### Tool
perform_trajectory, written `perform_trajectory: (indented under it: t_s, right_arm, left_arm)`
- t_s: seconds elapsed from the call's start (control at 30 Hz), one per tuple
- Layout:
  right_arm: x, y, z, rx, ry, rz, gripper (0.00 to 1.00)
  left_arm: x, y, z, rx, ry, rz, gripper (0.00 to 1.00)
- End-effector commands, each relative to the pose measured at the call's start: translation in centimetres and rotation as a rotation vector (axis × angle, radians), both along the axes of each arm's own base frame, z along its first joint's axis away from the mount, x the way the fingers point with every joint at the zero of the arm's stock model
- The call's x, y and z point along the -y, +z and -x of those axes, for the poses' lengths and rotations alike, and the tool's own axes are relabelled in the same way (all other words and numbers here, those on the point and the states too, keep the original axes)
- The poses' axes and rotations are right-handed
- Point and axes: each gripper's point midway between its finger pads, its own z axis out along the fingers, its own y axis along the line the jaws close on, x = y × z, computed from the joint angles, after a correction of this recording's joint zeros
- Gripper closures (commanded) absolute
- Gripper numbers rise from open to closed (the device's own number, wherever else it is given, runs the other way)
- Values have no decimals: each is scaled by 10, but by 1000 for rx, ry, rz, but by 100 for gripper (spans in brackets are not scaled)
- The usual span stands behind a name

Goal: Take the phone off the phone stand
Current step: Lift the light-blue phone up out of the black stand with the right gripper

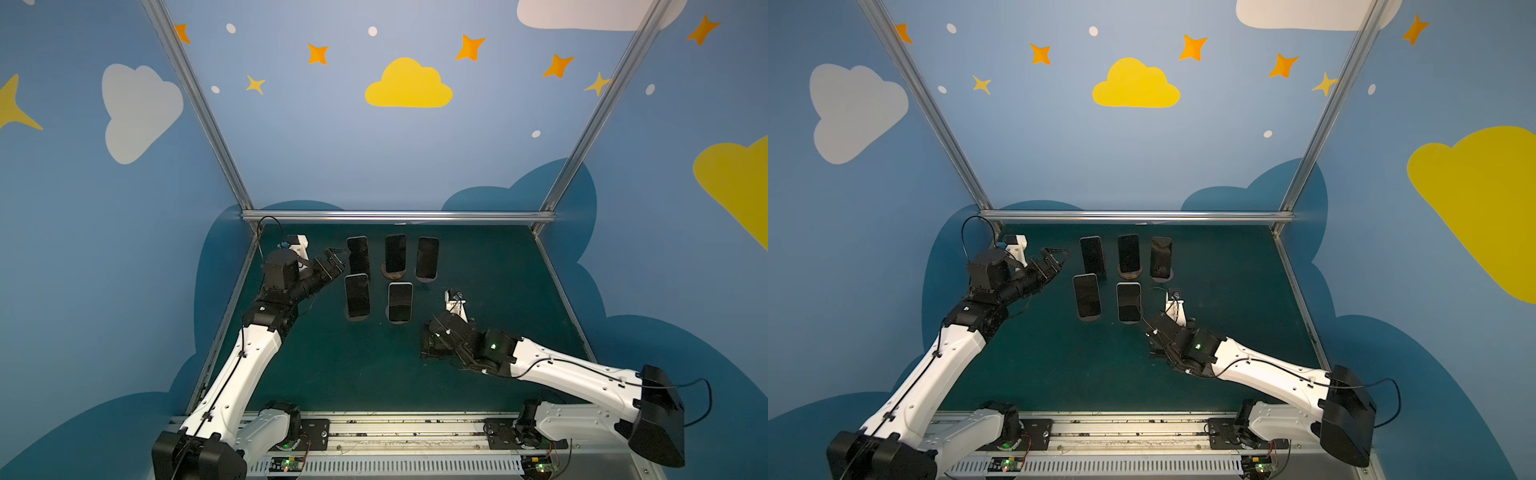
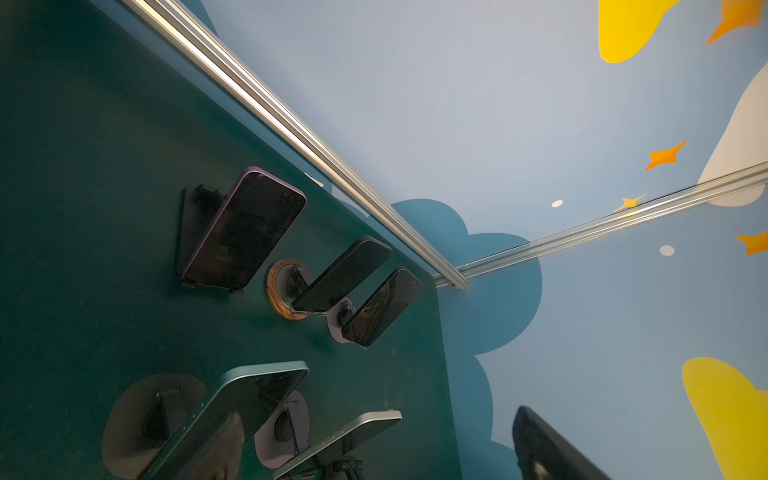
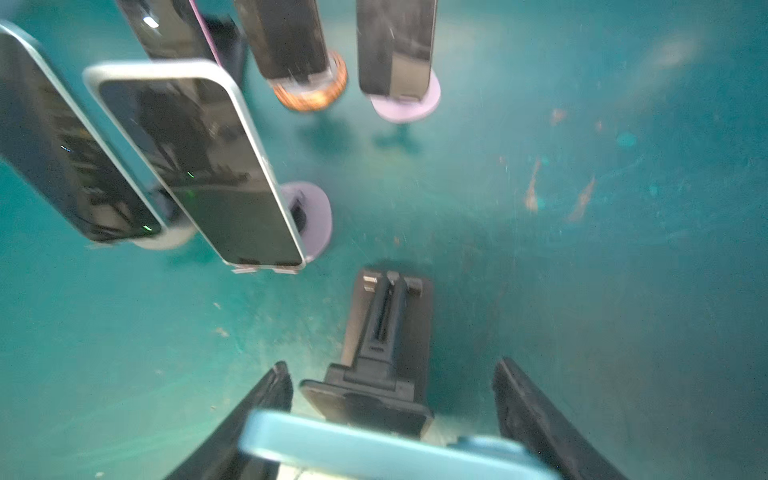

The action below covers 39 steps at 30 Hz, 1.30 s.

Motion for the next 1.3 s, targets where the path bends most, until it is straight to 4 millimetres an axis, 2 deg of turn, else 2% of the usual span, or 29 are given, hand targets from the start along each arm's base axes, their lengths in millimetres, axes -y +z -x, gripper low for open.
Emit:
perform_trajectory:
  t_s: [0.0, 0.13, 0.3, 0.57, 0.8, 1.03, 1.27]
  right_arm:
    - [-1, 15, -4, 90, 32, -16, 38]
    - [4, 29, -9, 175, 54, 19, 38]
    - [20, 43, -18, 249, 9, 85, 39]
    - [33, 68, -24, 291, -17, 46, 40]
    - [30, 71, -17, 264, 23, -19, 41]
    - [44, 83, -11, 295, 39, 2, 41]
    - [53, 87, -10, 306, 41, 33, 42]
  left_arm:
    - [5, -1, 0, 9, -24, 4, 0]
    - [8, 0, 1, 16, -33, 1, 0]
    - [10, 2, 2, 24, -42, 4, 0]
    - [13, 5, 5, 34, -53, 2, 0]
    - [15, 4, 5, 35, -60, 0, 0]
    - [21, 6, 7, 39, -83, 3, 0]
    - [24, 17, 14, 89, -97, -3, 0]
